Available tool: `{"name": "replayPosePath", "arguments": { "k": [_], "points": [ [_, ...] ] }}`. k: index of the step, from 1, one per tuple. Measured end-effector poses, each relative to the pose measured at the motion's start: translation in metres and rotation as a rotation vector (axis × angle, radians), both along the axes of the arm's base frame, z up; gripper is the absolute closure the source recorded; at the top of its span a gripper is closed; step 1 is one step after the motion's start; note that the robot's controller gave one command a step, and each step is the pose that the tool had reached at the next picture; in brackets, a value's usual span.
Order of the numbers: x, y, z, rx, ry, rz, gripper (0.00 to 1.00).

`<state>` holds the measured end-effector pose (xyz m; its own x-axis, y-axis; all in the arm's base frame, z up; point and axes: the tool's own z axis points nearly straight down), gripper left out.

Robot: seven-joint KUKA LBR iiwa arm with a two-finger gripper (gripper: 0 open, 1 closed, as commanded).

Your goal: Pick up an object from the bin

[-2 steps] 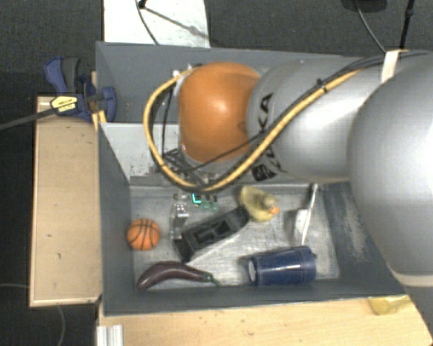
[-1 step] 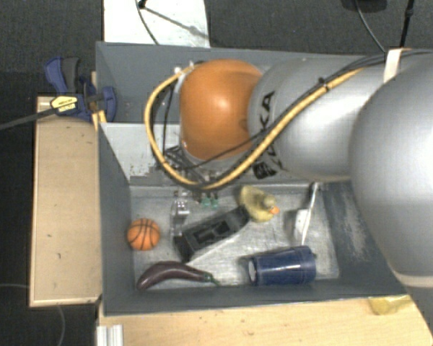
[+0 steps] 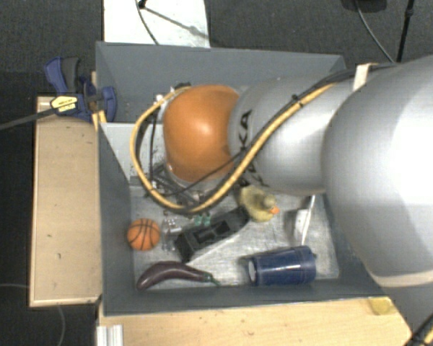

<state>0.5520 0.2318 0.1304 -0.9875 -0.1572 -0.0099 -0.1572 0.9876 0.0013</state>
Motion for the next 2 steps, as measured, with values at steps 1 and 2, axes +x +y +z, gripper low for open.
{"name": "replayPosePath", "arguments": {
  "k": [1,2],
  "points": [
    [-0.031,0.014,-0.011,-0.005,0.013,0.133,0.00],
    [-0.021,0.018,-0.004,0.001,0.005,-0.156,0.00]
  ]
}}
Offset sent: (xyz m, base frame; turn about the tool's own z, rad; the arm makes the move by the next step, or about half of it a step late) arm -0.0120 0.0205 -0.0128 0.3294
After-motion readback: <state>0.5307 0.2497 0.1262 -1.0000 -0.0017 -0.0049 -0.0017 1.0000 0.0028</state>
